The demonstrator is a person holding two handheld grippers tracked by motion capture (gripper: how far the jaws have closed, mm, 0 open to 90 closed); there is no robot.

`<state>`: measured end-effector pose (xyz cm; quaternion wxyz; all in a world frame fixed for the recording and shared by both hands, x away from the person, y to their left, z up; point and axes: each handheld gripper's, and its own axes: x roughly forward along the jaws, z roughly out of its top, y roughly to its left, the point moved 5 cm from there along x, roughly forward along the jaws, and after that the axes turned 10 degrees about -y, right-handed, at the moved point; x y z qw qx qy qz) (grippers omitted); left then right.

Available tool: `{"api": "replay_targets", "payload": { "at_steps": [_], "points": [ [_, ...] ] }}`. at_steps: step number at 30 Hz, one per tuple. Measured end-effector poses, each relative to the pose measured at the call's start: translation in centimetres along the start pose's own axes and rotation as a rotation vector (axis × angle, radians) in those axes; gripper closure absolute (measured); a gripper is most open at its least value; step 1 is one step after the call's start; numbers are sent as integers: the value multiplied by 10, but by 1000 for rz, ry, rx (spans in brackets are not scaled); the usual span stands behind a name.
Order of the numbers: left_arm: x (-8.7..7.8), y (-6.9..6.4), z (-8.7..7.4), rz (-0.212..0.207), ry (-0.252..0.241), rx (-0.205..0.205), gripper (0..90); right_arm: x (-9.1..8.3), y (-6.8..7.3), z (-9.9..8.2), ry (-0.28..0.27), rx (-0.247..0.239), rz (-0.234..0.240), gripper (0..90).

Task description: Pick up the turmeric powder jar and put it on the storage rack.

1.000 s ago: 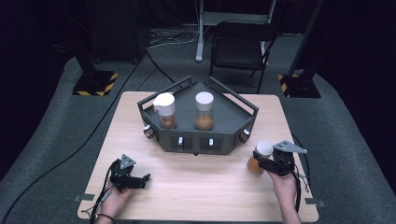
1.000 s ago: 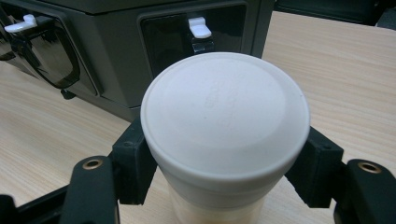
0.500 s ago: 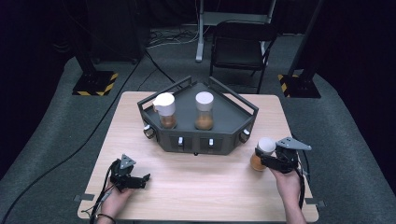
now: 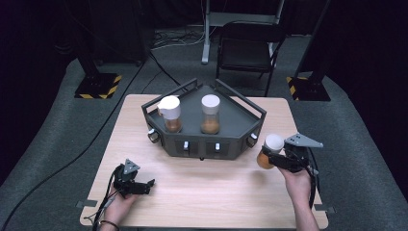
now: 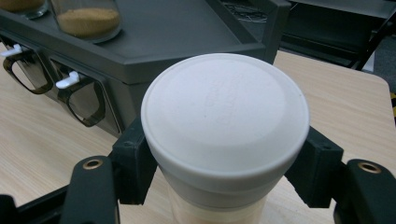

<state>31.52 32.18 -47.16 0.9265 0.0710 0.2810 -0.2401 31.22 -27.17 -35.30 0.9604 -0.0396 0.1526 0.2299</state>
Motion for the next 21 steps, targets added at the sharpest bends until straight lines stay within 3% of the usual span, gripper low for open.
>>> {"api": "replay_targets", "payload": {
  "at_steps": [21],
  "points": [
    [0, 0, 0, 0, 0, 0, 7, -1, 4, 35, -29, -26, 30, 333]
  ]
}}
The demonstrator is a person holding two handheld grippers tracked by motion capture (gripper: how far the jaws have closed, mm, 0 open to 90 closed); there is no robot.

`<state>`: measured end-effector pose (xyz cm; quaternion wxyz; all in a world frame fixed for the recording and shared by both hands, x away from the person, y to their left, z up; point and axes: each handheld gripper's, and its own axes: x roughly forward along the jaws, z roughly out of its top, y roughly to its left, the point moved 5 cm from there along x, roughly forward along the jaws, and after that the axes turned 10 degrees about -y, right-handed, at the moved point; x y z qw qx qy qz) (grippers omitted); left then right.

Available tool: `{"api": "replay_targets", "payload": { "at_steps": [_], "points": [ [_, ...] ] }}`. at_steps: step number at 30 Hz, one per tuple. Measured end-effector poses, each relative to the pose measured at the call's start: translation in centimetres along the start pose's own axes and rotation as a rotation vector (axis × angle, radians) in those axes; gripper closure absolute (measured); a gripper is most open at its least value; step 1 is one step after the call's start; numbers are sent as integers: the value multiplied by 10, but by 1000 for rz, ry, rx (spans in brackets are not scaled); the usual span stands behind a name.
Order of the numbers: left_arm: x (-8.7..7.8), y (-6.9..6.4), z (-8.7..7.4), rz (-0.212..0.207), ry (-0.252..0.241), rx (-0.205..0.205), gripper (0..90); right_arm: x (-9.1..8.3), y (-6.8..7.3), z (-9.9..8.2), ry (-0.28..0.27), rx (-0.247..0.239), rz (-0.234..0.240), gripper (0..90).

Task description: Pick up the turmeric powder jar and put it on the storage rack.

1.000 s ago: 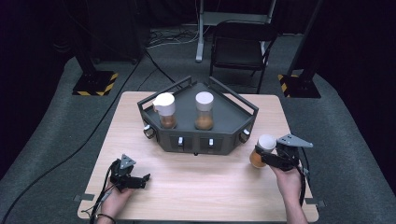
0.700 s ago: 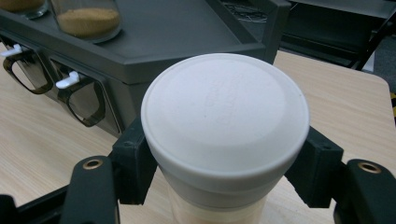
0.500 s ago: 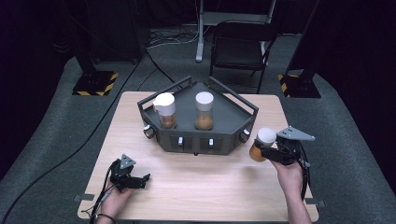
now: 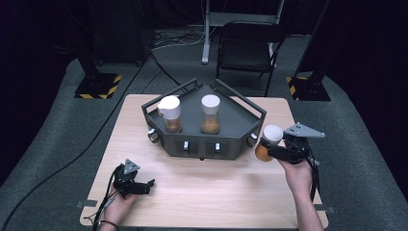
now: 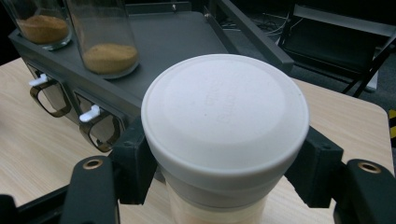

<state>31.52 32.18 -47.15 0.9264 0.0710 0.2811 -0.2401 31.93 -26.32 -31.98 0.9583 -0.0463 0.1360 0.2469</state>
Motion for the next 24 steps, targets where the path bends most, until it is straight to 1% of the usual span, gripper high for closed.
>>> {"api": "replay_targets", "payload": {
  "at_steps": [8, 14, 24],
  "points": [
    [0, 0, 0, 0, 0, 0, 7, 3, 5, 14, -26, -12, 5, 333],
    [0, 0, 0, 0, 0, 0, 7, 7, 10, 24, -29, -32, 7, 333],
    [0, 0, 0, -1, 0, 1, 5, 12, 13, 34, -46, -42, 9, 333]
  ]
}}
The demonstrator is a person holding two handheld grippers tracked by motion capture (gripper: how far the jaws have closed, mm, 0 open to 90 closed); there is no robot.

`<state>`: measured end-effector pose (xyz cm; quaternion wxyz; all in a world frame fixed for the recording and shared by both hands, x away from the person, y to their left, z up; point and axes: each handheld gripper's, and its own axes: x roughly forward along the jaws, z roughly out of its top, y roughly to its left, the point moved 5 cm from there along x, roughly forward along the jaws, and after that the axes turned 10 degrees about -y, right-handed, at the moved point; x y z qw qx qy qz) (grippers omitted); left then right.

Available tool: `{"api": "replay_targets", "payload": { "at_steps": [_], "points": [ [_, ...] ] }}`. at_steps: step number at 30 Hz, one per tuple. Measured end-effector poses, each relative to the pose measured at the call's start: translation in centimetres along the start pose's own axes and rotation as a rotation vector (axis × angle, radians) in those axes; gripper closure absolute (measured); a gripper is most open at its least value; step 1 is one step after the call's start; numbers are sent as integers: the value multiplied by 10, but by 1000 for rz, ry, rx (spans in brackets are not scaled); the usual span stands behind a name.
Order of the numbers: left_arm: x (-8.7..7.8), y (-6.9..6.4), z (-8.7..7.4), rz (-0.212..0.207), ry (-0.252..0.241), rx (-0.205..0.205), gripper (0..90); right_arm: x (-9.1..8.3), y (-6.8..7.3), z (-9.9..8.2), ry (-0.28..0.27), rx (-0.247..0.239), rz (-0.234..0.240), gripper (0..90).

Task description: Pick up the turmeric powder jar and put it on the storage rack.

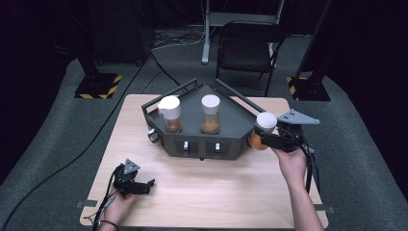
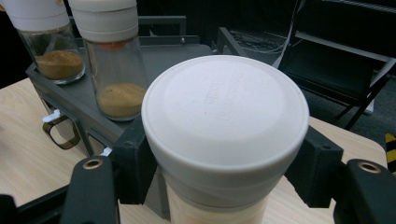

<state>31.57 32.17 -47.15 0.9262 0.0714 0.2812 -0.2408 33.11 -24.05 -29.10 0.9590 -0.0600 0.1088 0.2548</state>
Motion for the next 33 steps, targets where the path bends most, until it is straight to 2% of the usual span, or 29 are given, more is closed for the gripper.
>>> {"api": "replay_targets", "payload": {
  "at_steps": [16, 33],
  "points": [
    [0, 0, 0, 0, 0, 0, 5, 11, 4, 16, -34, -9, 7, 333],
    [0, 0, 0, 0, 0, 0, 5, 45, 6, 25, -29, -5, 29, 333]
  ]
}}
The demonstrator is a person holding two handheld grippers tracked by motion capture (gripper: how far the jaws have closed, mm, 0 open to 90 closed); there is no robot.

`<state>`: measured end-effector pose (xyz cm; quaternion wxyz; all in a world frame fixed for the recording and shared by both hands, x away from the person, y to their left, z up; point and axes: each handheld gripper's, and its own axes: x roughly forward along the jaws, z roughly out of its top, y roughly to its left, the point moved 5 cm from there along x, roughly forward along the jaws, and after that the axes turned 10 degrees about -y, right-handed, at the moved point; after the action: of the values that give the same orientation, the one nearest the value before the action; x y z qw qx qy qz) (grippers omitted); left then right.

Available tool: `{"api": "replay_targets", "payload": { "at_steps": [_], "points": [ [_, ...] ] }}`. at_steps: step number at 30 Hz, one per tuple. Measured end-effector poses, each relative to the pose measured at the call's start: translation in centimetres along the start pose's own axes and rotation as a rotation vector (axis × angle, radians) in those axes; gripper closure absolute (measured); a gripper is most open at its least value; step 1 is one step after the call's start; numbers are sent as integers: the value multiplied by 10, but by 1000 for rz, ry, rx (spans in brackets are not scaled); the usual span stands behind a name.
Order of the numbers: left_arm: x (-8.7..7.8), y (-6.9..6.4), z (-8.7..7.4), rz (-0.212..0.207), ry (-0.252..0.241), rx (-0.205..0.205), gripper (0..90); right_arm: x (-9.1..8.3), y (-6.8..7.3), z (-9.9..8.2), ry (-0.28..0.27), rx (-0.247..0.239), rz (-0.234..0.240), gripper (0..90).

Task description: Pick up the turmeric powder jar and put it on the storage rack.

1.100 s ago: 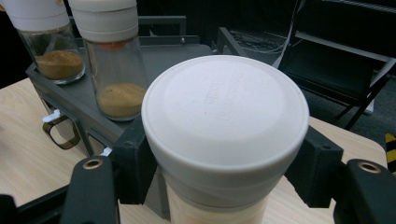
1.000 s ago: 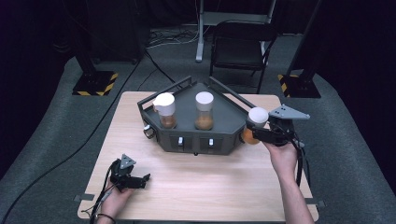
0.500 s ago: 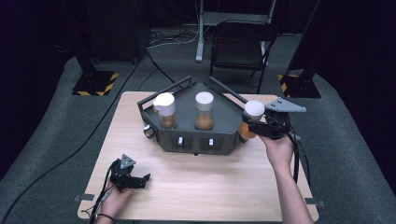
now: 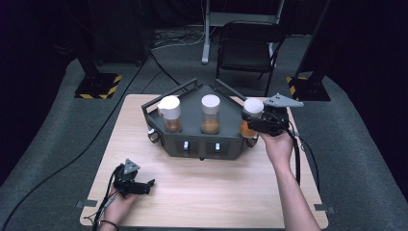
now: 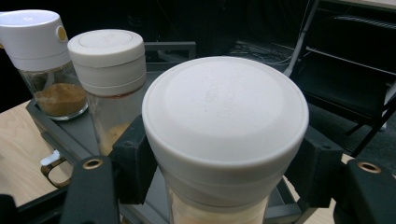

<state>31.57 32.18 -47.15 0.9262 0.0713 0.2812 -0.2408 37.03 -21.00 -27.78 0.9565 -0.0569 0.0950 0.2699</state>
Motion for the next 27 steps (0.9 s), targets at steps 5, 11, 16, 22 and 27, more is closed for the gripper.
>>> {"api": "replay_targets", "payload": {
  "at_steps": [5, 11, 16, 22, 27],
  "points": [
    [0, 0, 0, 0, 0, 0, 5, 11, 0, 3, 3, 4, 7, 333],
    [0, 0, 0, 0, 0, 0, 5, 23, 1, 6, 10, 8, 17, 333],
    [0, 0, 0, 0, 0, 0, 5, 33, 3, 10, 24, -5, 24, 333],
    [0, 0, 0, 0, 0, 0, 5, 43, -1, 9, 48, 13, 24, 333],
    [0, 0, 0, 0, 0, 0, 5, 47, -2, 8, 68, 17, 23, 333]
  ]
}}
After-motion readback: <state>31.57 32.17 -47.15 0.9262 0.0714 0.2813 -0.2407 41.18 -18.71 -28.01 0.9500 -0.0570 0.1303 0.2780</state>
